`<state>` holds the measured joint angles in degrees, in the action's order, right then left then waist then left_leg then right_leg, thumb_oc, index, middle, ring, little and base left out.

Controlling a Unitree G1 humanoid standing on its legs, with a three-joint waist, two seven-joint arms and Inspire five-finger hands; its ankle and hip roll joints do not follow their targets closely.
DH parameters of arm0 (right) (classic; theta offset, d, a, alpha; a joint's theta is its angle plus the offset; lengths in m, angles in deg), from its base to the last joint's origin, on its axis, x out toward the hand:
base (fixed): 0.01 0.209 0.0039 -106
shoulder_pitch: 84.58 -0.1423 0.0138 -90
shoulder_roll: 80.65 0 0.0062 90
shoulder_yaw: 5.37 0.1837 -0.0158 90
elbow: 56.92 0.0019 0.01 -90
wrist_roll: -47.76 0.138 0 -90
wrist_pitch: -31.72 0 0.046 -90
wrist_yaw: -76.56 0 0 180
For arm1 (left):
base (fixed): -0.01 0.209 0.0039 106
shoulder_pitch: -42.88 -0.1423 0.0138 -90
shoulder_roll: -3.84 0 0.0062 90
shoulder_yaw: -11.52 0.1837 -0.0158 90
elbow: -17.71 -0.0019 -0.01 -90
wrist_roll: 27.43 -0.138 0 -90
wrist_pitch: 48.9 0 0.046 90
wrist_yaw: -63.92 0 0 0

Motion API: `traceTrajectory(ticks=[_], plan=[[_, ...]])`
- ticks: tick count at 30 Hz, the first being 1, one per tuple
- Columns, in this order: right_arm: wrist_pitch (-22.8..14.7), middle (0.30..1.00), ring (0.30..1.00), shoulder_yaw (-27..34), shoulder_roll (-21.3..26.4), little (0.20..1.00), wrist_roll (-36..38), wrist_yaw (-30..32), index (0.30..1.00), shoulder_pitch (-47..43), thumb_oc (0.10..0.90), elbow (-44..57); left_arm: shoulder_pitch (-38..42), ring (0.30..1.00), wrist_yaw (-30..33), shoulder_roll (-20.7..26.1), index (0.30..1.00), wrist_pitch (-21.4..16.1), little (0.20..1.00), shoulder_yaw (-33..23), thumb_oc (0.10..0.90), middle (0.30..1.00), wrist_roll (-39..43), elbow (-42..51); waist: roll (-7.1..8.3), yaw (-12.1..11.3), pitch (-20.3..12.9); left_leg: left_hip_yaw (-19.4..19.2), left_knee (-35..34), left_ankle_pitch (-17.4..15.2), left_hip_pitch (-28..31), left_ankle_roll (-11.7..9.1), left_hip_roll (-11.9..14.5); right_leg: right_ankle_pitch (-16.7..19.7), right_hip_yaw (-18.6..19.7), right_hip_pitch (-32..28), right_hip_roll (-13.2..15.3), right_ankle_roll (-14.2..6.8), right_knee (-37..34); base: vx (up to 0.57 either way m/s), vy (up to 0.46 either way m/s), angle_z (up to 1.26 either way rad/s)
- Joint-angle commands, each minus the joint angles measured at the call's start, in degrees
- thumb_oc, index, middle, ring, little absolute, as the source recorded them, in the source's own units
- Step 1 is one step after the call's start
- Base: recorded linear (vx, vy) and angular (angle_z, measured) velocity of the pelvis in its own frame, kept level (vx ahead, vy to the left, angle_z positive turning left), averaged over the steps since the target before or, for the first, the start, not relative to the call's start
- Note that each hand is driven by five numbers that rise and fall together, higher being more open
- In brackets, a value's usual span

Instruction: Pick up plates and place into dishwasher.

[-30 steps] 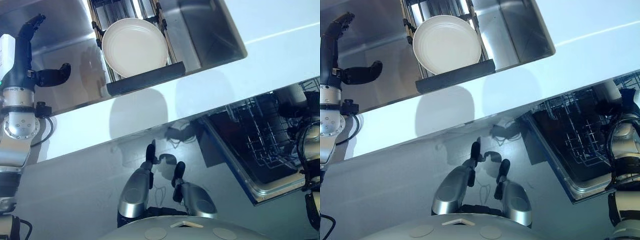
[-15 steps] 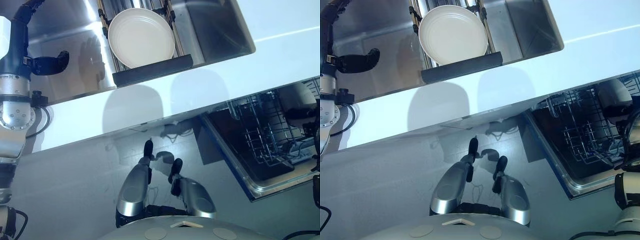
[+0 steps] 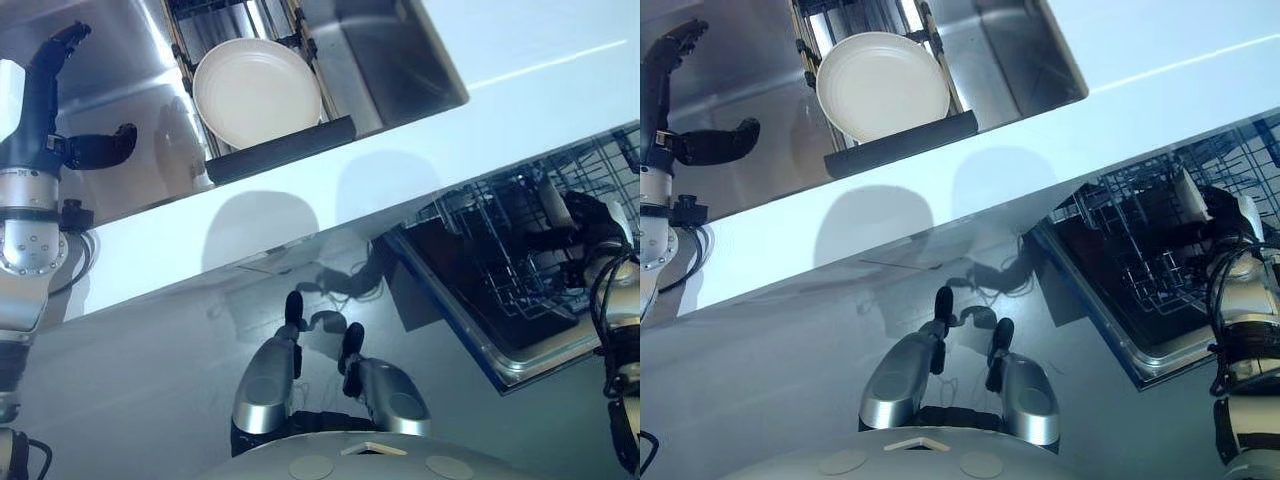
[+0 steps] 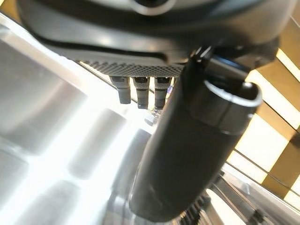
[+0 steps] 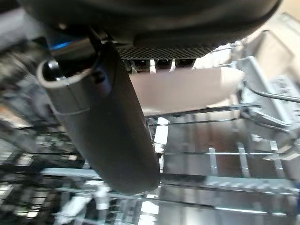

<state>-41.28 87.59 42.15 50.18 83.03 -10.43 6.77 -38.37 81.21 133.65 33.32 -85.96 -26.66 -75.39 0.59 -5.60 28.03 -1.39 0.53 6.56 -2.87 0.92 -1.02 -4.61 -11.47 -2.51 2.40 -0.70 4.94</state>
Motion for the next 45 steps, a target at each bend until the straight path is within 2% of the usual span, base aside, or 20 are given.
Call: traceTrajectory(ticks=[1,8,12,15,16,18,22,23,25,28,30,32,35,36,38,40,41,43,45], plan=[[-3.7,0.900,0.900,3.7,5.4,0.900,-6.5,6.1,0.900,1.7,0.800,5.2,-3.3,0.900,1.4,-2.6,0.900,-3.4,0.900,-5.5,0.800,0.900,-1.8,3.8,0.76,2.0,-8.4,-0.4,3.8,-7.5,-0.2,-2.0,-1.4,-0.6,0.2,1.7,-2.1,-1.7,1.8,0.02,0.075,-0.11],[-7.2,0.900,0.900,10.0,4.5,0.900,-13.2,11.6,0.900,6.1,0.800,13.9,-4.8,0.900,-0.3,-4.1,0.900,-2.2,0.900,-6.3,0.800,0.900,-1.6,4.8,0.95,3.7,-11.6,-1.5,1.7,-8.4,3.3,-1.1,-1.9,0.0,1.5,-0.2,-2.4,-2.4,0.3,0.01,0.072,-0.10],[-7.8,0.900,0.900,12.8,4.5,0.900,-16.1,13.0,0.900,7.8,0.800,17.2,-5.3,0.900,-0.9,-4.8,0.900,-1.4,0.900,-6.5,0.800,0.900,-1.6,5.3,0.98,4.2,-13.4,-2.1,0.7,-8.8,4.8,-0.8,-2.2,0.4,2.0,-1.0,-2.4,-2.8,-0.8,0.00,0.070,-0.05],[-8.3,0.900,0.900,14.7,4.4,0.900,-15.3,12.9,0.900,9.4,0.800,20.2,-6.0,0.900,-1.1,-5.5,0.900,-0.8,0.900,-6.9,0.800,0.900,-1.7,6.1,0.99,4.7,-14.5,-2.6,0.2,-9.0,5.6,-0.7,-2.2,0.4,2.1,-1.5,-2.3,-3.0,-1.1,-0.02,0.086,-0.08],[-9.8,0.900,0.900,15.7,4.1,0.900,-14.1,13.4,0.900,9.9,0.800,21.4,-6.2,0.900,-1.1,-5.9,0.900,-0.9,0.900,-7.1,0.800,0.900,-1.8,6.3,0.99,4.9,-14.9,-2.8,0.1,-9.2,5.9,-0.7,-2.2,0.4,2.1,-1.6,-2.2,-3.1,-1.1,-0.04,0.093,-0.17],[-11.3,0.900,0.900,16.7,3.6,0.900,-11.2,13.9,0.900,10.4,0.800,23.1,-6.3,0.900,-1.0,-6.1,0.900,-0.6,0.900,-7.2,0.800,0.900,-2.0,6.7,0.96,5.2,-15.4,-2.9,-0.1,-9.4,6.3,-0.5,-2.3,0.2,2.2,-1.8,-2.2,-3.1,-1.1,-0.05,0.085,-0.12],[-19.7,0.900,0.900,18.6,0.4,0.900,4.2,12.9,0.900,10.9,0.800,27.5,-5.5,0.900,-1.0,-6.6,0.900,-0.8,0.900,-7.1,0.800,0.900,-3.4,6.5,0.79,5.9,-16.5,-3.4,-0.6,-9.9,7.3,-0.4,-2.5,0.1,2.2,-2.0,-1.8,-3.5,-1.0,-0.06,0.098,-0.02],[-23.2,0.900,0.900,18.8,-1.8,0.900,10.9,9.4,0.900,10.9,0.800,29.3,-5.3,0.900,-1.1,-6.8,0.900,-1.1,0.900,-7.1,0.800,0.900,-4.2,6.3,0.59,6.2,-17.0,-3.6,-0.7,-10.1,7.5,-0.4,-2.7,0.3,2.2,-1.9,-1.6,-3.7,-1.2,-0.10,0.125,-0.05],[-27.5,0.900,0.900,18.9,-6.4,0.900,24.7,2.2,0.900,11.1,0.800,32.3,-4.5,0.900,-1.7,-6.8,0.900,-1.5,0.900,-7.3,0.800,0.900,-6.2,5.4,0.27,6.8,-17.9,-4.0,-1.1,-10.3,8.1,-0.4,-2.8,0.5,2.3,-1.9,-1.4,-3.9,-1.5,-0.05,0.140,-0.06],[-29.2,0.900,0.900,18.4,-11.9,0.900,32.4,-6.3,0.900,11.7,0.800,33.4,-4.1,0.900,-2.3,-6.5,0.900,-2.5,0.900,-7.8,0.800,0.900,-8.2,4.3,-0.29,7.4,-19.0,-4.4,-1.5,-10.6,8.6,-0.4,-3.0,0.6,2.4,-1.9,-1.0,-4.2,-1.8,-0.01,0.125,-0.04],[-28.8,0.900,0.900,17.7,-14.5,0.900,37.6,-11.4,0.900,11.9,0.800,33.8,-3.2,0.900,-3.0,-5.2,0.900,-2.4,0.900,-8.0,0.800,0.900,-8.3,3.4,-0.81,7.9,-19.8,-4.7,-1.9,-10.6,8.9,-0.4,-3.2,0.7,2.5,-1.9,-0.8,-4.4,-2.0,-0.04,0.151,-0.08],[-26.7,0.900,0.900,17.0,-16.9,0.900,41.9,-17.1,0.900,11.6,0.800,34.9,-1.9,0.900,-4.9,-4.1,0.900,-1.4,0.900,-7.9,0.800,0.900,-8.1,2.7,-1.13,8.3,-20.3,-5.1,-2.2,-10.1,8.9,-0.2,-3.4,1.4,2.5,-1.7,-0.6,-4.4,-2.3,-0.05,0.141,-0.08],[-19.4,0.900,0.900,13.8,-18.7,0.900,44.7,-27.7,0.900,11.2,0.800,37.6,0.6,0.900,-7.1,-2.7,0.900,1.0,0.900,-6.4,0.800,0.900,-8.8,1.4,-1.55,8.8,-21.1,-5.3,-2.6,-10.1,9.1,0.0,-3.7,1.7,2.8,-1.2,-0.2,-4.8,-2.4,0.00,0.109,-0.03],[-16.5,0.900,0.900,11.9,-18.6,0.900,44.1,-31.5,0.900,11.1,0.800,38.1,1.7,0.900,-7.8,-2.1,0.900,2.1,0.900,-5.4,0.800,0.900,-8.5,0.7,-1.70,8.8,-21.2,-5.4,-2.6,-10.1,9.1,0.0,-3.8,1.8,2.8,-1.1,0.0,-4.9,-2.3,-0.01,0.087,-0.02],[-13.5,0.900,0.900,9.1,-18.2,0.900,40.2,-36.8,0.900,10.9,0.800,38.3,3.2,0.900,-8.9,-1.4,0.900,3.3,0.900,-4.0,0.800,0.900,-8.4,-0.4,-1.89,8.8,-21.6,-5.3,-2.7,-10.6,9.4,0.1,-3.9,1.4,2.9,-1.2,0.2,-5.2,-2.2,0.03,0.079,-0.05],[-11.4,0.900,0.900,4.6,-15.8,0.900,34.4,-44.6,0.900,10.8,0.800,38.0,5.4,0.900,-10.1,-0.1,0.900,5.2,0.900,-2.2,0.800,0.900,-8.1,-1.8,-1.95,8.7,-21.7,-5.4,-2.6,-10.6,9.4,0.3,-4.1,1.4,2.9,-1.0,0.6,-5.5,-2.0,-0.01,0.075,-0.04],[-11.0,0.900,0.900,1.1,-13.1,0.900,31.0,-49.2,0.900,10.9,0.800,37.4,6.8,0.900,-10.4,0.9,0.900,5.9,0.900,-0.9,0.800,0.900,-8.1,-3.4,-1.88,8.7,-21.9,-5.6,-2.5,-10.5,9.3,0.3,-4.2,1.6,3.1,-0.8,0.8,-5.7,-1.9,-0.01,0.063,-0.03],[-10.7,0.900,0.900,-2.4,-10.3,0.900,26.5,-52.5,0.900,10.7,0.800,36.1,8.8,0.900,-11.2,2.9,0.900,6.8,0.900,1.0,0.800,0.900,-6.7,-5.5,-1.89,8.6,-22.0,-5.7,-2.3,-10.4,9.2,0.3,-4.3,1.6,3.3,-0.7,0.9,-5.8,-1.6,-0.01,0.065,-0.03],[-8.7,0.900,0.900,-7.9,-6.7,0.900,22.5,-55.1,0.900,9.8,0.800,34.1,12.5,0.900,-12.1,5.0,0.900,8.4,0.900,4.3,0.800,0.900,-5.5,-8.9,-1.86,8.8,-21.8,-5.8,-2.6,-10.2,9.3,0.4,-4.5,2.0,3.6,-0.4,1.2,-6.1,-1.4,-0.01,0.070,-0.05]])
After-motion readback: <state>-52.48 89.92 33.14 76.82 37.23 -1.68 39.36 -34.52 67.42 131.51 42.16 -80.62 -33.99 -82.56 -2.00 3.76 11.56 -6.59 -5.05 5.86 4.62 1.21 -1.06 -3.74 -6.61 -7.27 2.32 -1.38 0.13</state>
